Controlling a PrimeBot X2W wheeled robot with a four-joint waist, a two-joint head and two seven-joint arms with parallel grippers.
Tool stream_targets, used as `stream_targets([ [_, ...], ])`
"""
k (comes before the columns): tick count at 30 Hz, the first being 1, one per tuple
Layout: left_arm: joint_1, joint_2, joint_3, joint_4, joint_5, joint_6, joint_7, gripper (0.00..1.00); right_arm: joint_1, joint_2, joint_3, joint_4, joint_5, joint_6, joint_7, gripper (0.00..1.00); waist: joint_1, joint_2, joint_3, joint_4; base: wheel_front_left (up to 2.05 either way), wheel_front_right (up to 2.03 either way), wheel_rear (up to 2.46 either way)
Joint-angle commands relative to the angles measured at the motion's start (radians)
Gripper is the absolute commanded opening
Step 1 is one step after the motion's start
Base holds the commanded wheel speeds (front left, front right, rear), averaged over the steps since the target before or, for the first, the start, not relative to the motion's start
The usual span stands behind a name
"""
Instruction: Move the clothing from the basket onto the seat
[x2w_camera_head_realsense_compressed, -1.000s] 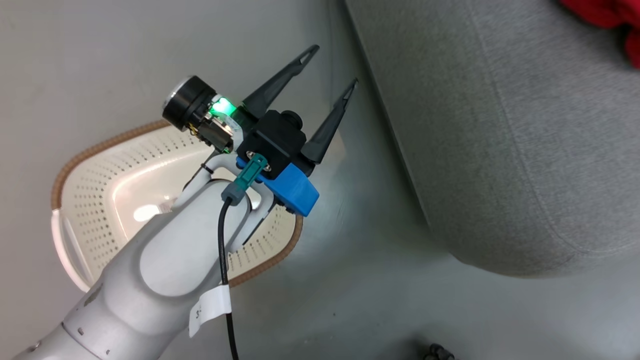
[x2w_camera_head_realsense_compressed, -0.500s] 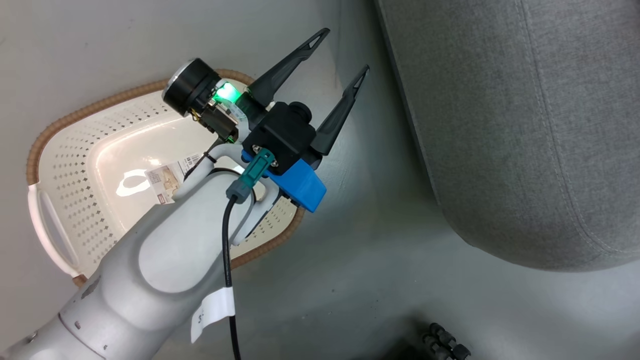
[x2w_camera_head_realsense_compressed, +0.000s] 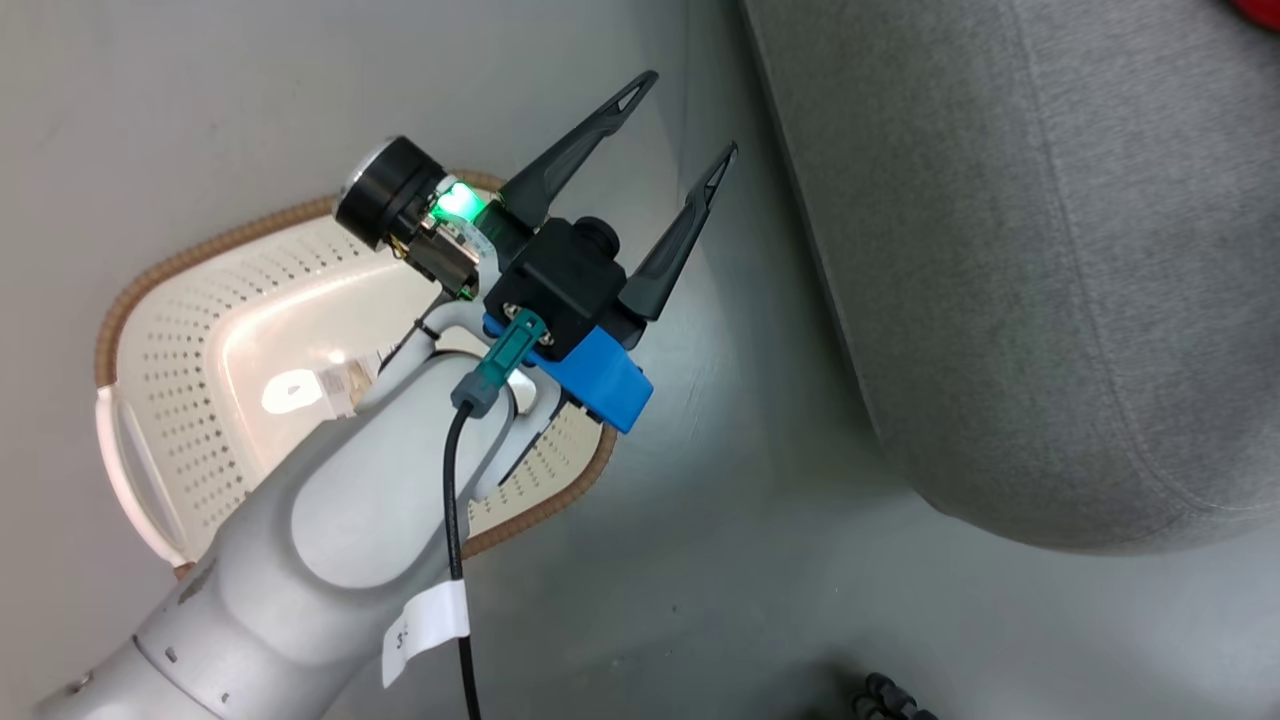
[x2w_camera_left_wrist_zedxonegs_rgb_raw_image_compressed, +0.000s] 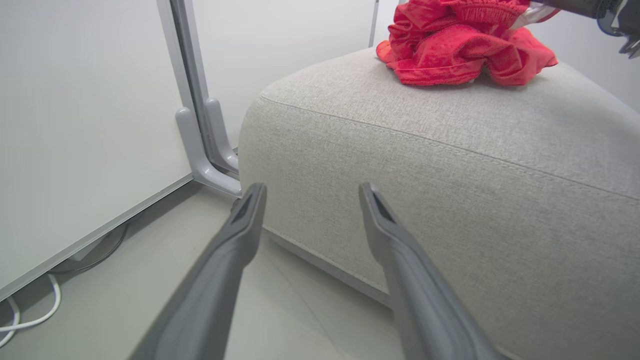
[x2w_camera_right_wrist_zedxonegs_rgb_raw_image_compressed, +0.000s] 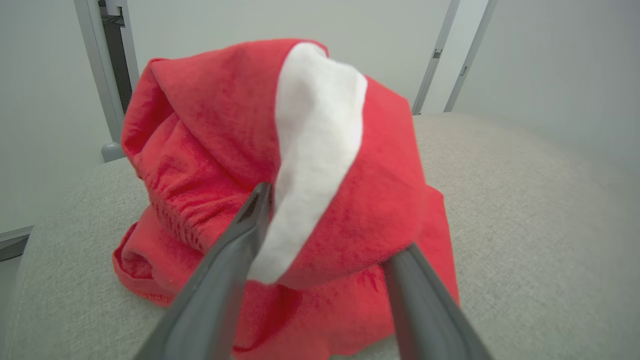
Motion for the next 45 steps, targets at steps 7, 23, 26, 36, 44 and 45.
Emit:
stream_targets([
  [7,0.085,-0.035,0.031,0.052,-0.053,0.025,-0.056,1.00,0.251,0.082,0.003,-0.123,-0.075,0.000,-0.003,1.00,-0.0001,0.0000,-0.219,-0.004,0.00,0.00,0.00],
  [23,0.392,-0.030,0.362,-0.096,-0.038,0.109,-0.066,1.00,0.487,0.134,0.288,-0.421,-0.085,0.000,-0.003,1.00,-0.0001,0.0000,-0.508,0.075,0.00,0.00,0.00],
  [26,0.435,-0.038,0.408,-0.112,-0.025,0.108,-0.066,1.00,0.504,0.134,0.319,-0.419,-0.081,0.000,-0.003,1.00,-0.0001,0.0000,-0.537,0.094,0.00,0.00,0.00],
  [36,0.636,-0.086,0.609,-0.156,0.039,0.062,-0.066,1.00,0.561,0.172,0.397,-0.389,-0.088,0.000,-0.003,1.00,-0.0001,0.0000,-0.662,0.183,0.00,0.00,0.00],
  [44,0.756,-0.142,0.738,-0.175,0.094,-0.011,-0.066,1.00,0.610,0.206,0.418,-0.340,-0.086,0.000,-0.003,1.00,-0.0001,0.0000,-0.731,0.235,0.00,0.00,0.00],
  [45,0.764,-0.147,0.746,-0.174,0.098,-0.020,-0.066,1.00,0.615,0.209,0.421,-0.333,-0.082,0.000,-0.003,1.00,-0.0001,0.0000,-0.734,0.239,0.00,0.00,0.00],
])
